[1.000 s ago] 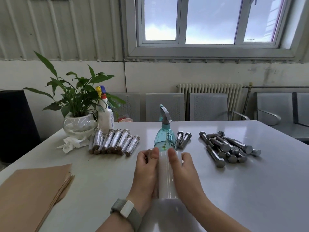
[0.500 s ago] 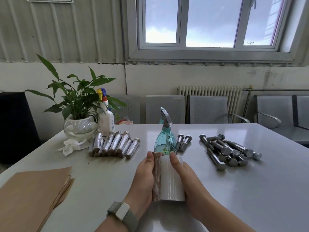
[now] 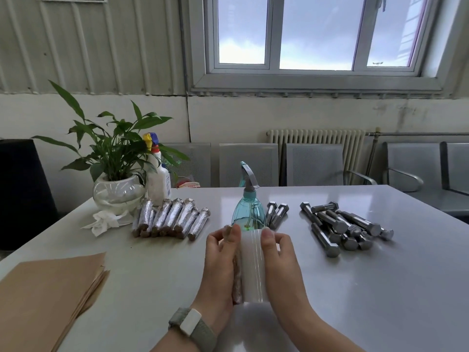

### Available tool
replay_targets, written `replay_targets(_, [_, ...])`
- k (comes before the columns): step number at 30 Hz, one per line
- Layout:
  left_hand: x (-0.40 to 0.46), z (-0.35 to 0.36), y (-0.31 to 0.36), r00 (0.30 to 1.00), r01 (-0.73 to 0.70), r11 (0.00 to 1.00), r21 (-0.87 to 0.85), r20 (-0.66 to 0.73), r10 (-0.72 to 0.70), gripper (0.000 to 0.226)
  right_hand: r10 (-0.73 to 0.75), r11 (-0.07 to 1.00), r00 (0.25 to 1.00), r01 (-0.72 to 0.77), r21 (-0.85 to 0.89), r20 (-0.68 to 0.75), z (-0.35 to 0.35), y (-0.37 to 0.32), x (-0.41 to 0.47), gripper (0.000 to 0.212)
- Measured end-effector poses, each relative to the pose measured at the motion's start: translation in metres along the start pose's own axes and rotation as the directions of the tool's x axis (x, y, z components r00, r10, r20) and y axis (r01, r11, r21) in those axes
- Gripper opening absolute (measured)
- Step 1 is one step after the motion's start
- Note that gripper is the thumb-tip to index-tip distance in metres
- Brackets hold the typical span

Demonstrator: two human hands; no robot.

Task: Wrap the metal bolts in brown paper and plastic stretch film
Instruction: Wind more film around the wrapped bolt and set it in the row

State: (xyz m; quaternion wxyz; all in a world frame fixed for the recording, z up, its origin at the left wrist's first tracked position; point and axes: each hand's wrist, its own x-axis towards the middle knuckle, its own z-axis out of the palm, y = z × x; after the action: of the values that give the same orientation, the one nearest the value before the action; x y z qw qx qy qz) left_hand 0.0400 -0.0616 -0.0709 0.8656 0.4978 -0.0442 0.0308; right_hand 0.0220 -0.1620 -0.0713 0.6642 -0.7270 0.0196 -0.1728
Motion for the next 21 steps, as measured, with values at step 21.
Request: replay_targets(21, [0.005, -0.008, -0.001, 0.971, -0.222, 0.896, 0.385, 0.004, 0.239, 0.045, 0.187, 0.976, 0.972, -0.2, 0.089, 0.14, -0.008, -0.006, 0.012, 0.066])
